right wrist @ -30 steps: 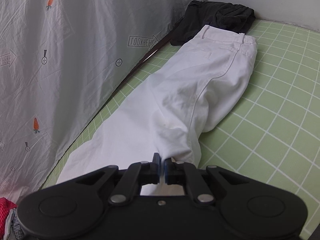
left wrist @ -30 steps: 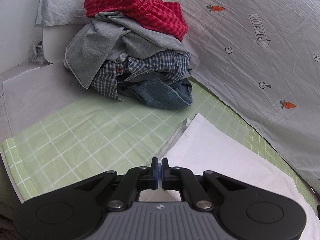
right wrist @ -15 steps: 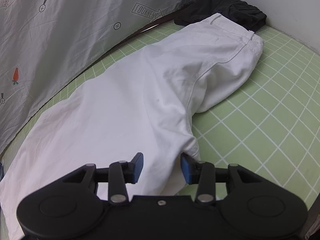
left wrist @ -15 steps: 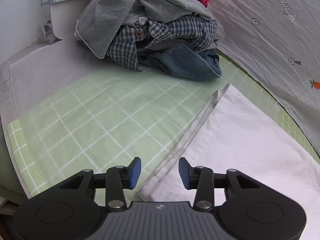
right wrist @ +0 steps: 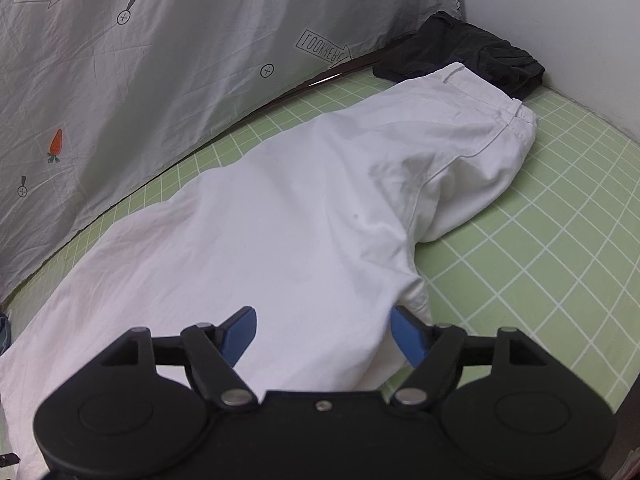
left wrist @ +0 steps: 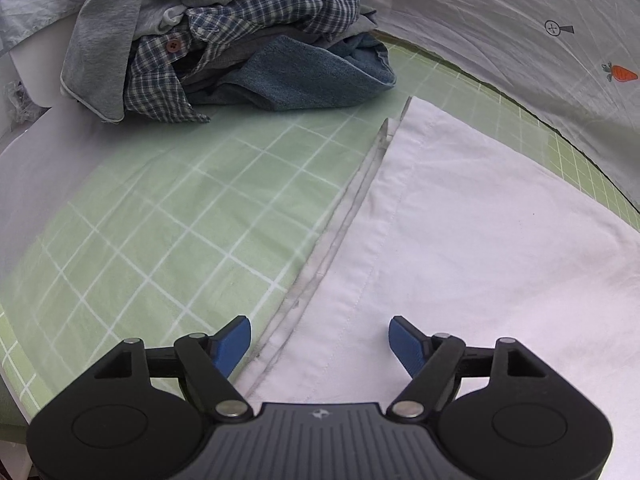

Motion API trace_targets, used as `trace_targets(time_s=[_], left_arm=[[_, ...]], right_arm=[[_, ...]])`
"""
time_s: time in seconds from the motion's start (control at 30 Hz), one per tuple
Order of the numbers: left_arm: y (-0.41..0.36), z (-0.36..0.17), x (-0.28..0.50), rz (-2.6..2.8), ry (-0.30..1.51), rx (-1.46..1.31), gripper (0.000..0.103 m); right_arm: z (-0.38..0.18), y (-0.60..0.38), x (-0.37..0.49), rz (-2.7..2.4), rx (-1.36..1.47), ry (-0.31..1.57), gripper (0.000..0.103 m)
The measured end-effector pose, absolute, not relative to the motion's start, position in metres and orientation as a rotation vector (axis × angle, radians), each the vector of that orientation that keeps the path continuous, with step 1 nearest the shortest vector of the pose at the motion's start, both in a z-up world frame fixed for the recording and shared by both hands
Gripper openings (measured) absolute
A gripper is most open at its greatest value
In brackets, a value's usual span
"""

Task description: Fold clothes

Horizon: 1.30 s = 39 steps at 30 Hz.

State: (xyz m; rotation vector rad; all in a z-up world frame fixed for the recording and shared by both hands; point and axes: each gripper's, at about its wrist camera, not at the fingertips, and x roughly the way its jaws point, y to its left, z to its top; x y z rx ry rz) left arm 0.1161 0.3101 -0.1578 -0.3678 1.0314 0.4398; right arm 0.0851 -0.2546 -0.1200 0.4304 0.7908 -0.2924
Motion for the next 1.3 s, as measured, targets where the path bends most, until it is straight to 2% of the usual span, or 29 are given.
trace_targets(time_s=[0.23,0.3,0.53,0.73,0.83,0.93,1.0,1.03,1.07,1.1,1.23,1.3], left_arm=[[0.308,-0.151,0.104,0.478,1.004,-0.430,0.077],[0.301,-0.148,0.100,0.487,1.000,-0.428,0.077],[0.267,-0.131,0.092,0.518,0.980,-0.347,0.078],[0.236,-0.120,0.088,0.555,0.976,-0.318,0.079],[0.216,-0.116,0.086,0.544,0.981,-0.288,0.079],[0.197,-0.115,0.085,0.535,0.995,-0.229,0.081],[0.191,-0.116,0.084,0.536,1.007,-0.216,0.081],[0.190,-0.118,0.083,0.540,1.011,-0.218,0.081],[0.189,-0.119,0.082,0.546,1.014,-0.227,0.081],[0.190,-0.120,0.080,0.551,1.014,-0.238,0.081],[0.199,-0.124,0.071,0.583,1.007,-0.294,0.081],[0.208,-0.126,0.062,0.605,0.997,-0.342,0.081]], right_arm=[[-0.099,-0.266,0.079,-0.218,0.394,0.721,0.089],[-0.099,-0.277,0.080,-0.227,0.401,0.706,0.099],[-0.132,-0.348,0.106,-0.321,0.503,0.718,0.102],[-0.178,-0.446,0.138,-0.510,0.718,0.715,0.102],[-0.184,-0.463,0.152,-0.519,0.693,0.699,0.102],[-0.185,-0.473,0.166,-0.502,0.642,0.706,0.086],[-0.183,-0.479,0.169,-0.500,0.625,0.700,0.056],[-0.181,-0.482,0.169,-0.504,0.611,0.692,0.045],[-0.178,-0.484,0.169,-0.501,0.596,0.682,0.023],[-0.174,-0.487,0.166,-0.491,0.578,0.666,0.012],[-0.172,-0.499,0.161,-0.499,0.554,0.665,0.010],[-0.174,-0.488,0.169,-0.523,0.457,0.713,0.015]])
